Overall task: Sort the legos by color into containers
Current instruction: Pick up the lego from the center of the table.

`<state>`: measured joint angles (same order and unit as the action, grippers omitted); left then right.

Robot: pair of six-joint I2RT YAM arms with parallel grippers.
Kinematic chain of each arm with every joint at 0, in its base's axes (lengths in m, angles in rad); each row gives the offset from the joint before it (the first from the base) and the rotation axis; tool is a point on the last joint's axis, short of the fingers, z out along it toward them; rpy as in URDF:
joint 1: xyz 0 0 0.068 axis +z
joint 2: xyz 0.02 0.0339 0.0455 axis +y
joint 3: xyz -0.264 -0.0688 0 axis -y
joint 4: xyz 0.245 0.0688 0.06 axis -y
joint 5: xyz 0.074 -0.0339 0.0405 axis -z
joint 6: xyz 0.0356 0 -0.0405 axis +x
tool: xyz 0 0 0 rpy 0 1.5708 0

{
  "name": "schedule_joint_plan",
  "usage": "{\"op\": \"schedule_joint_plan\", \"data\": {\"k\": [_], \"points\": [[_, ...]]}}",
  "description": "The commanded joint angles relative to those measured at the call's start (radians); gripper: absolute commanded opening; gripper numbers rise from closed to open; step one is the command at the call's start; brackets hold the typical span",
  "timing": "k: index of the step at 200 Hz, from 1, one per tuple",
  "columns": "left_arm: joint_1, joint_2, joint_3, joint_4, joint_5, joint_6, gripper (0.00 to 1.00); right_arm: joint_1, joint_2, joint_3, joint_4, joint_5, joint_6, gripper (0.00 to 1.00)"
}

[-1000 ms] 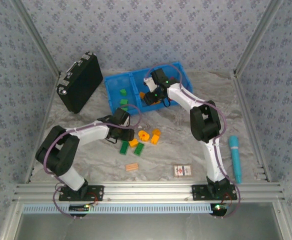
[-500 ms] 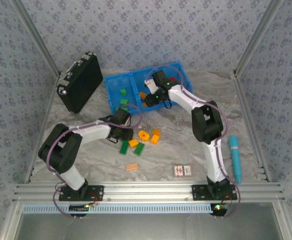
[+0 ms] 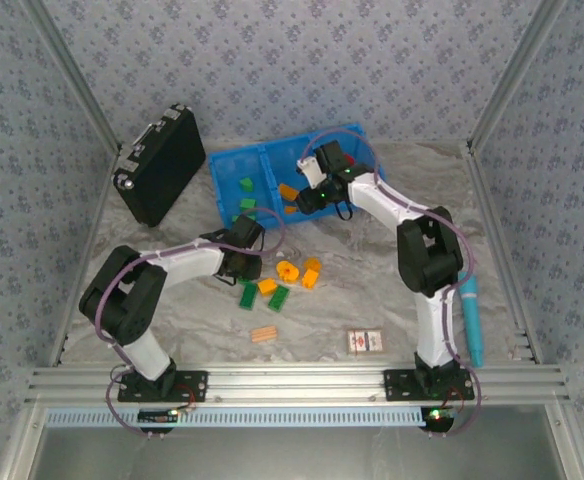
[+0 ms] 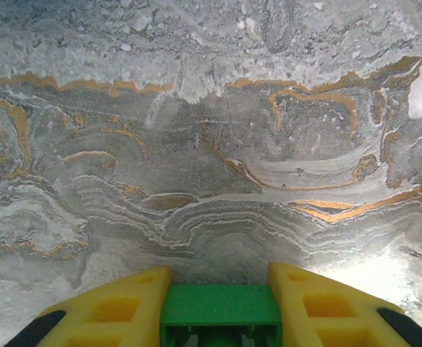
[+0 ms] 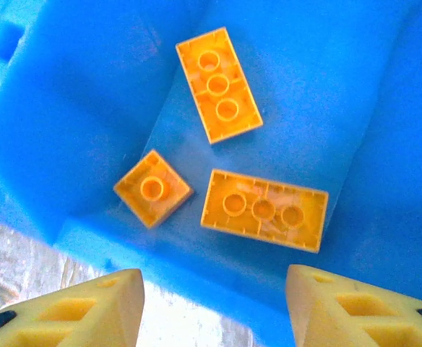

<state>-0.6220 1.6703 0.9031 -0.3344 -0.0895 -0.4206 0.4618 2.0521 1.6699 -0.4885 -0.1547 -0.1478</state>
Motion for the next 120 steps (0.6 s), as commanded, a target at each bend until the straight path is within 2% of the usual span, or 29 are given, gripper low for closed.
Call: {"op": "schedule_joint_plan", "data": {"k": [1,23,77,120], "points": [[-0.018,0.027,0.039,-0.012,0.052,0.001,0.27,-0.004,-0.117,-0.115,0.080,-0.021,0.005,0.56],[-0.018,0.008,0.116,-0.058,0.025,0.034,0.27,0.014,-0.188,-0.235,0.137,-0.008,0.007,0.57],[-0.010,0.023,0.388,-0.157,-0.025,0.163,0.27,0.087,-0.285,-0.403,0.163,0.041,0.006,0.58],[0.062,0.098,0.532,-0.143,-0.049,0.249,0.26,0.210,-0.322,-0.561,0.293,0.103,0.061,0.58]]}}
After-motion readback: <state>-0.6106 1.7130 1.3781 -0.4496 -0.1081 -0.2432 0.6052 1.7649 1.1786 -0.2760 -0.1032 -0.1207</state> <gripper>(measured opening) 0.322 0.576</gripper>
